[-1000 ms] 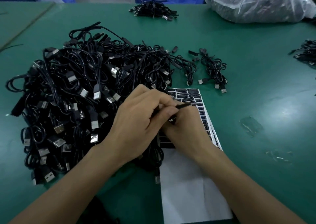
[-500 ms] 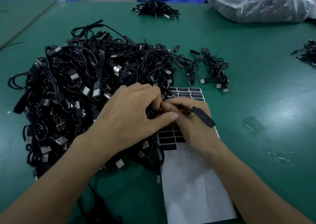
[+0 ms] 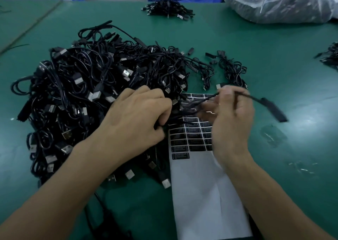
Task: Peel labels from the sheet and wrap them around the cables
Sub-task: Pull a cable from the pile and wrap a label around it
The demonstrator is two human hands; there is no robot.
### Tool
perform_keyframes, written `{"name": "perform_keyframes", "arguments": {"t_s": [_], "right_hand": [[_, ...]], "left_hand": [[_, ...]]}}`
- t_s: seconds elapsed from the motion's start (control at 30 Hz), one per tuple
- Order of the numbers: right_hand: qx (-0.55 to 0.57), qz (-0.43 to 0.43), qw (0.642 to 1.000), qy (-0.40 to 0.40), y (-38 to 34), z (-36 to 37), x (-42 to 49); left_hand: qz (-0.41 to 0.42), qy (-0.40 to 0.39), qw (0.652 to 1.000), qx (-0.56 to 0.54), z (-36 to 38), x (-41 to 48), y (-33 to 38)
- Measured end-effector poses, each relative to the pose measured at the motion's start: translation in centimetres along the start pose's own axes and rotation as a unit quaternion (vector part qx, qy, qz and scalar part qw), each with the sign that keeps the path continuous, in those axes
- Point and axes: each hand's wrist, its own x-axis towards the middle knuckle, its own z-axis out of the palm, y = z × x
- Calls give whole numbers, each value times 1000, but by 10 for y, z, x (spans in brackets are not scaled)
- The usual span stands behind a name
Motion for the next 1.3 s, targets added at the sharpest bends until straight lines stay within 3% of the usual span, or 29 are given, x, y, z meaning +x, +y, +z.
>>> {"name": "perform_keyframes", "arguments": {"t_s": [0.1, 0.2, 0.47, 0.6, 0.67, 0.77, 0.83, 0.87, 0.93, 1.03, 1.13, 1.3], "right_hand": [[95, 24, 992, 74, -10, -14, 16], [152, 60, 982, 92, -11, -23, 24], [218, 149, 963, 55, -17, -28, 25], [132, 191, 972, -16, -16, -27, 21], [146, 208, 966, -51, -17, -26, 20], [256, 235, 932, -98, -23, -23, 16], [316, 247, 908, -124, -25, -22, 15], [336, 246, 898, -139, -25, -22, 14], [356, 240, 887, -172, -25, -21, 13], [349, 225, 880, -232, -23, -20, 9], [248, 185, 903, -299, -19, -19, 4], [170, 206, 912, -311, -12, -18, 1]], "left_hand": [[-2, -38, 999, 14, -1, 0, -6], [-5, -58, 997, 40, 0, 2, -4], [1, -18, 989, 146, 21, -2, 13], [-1, -15, 987, 158, 28, -2, 13], [2, -9, 993, 118, 28, -2, 8], [1, -2, 1000, 14, 24, 0, 3], [-22, 31, 994, -102, 22, 4, 5], [-51, 52, 977, -203, 19, 5, 6], [-84, 92, 910, -396, 10, 5, 9], [-75, 61, 857, -506, -3, 6, 10], [-120, -55, 832, -538, -11, 7, 18], [-75, -75, 879, -465, -20, -1, 16]]}}
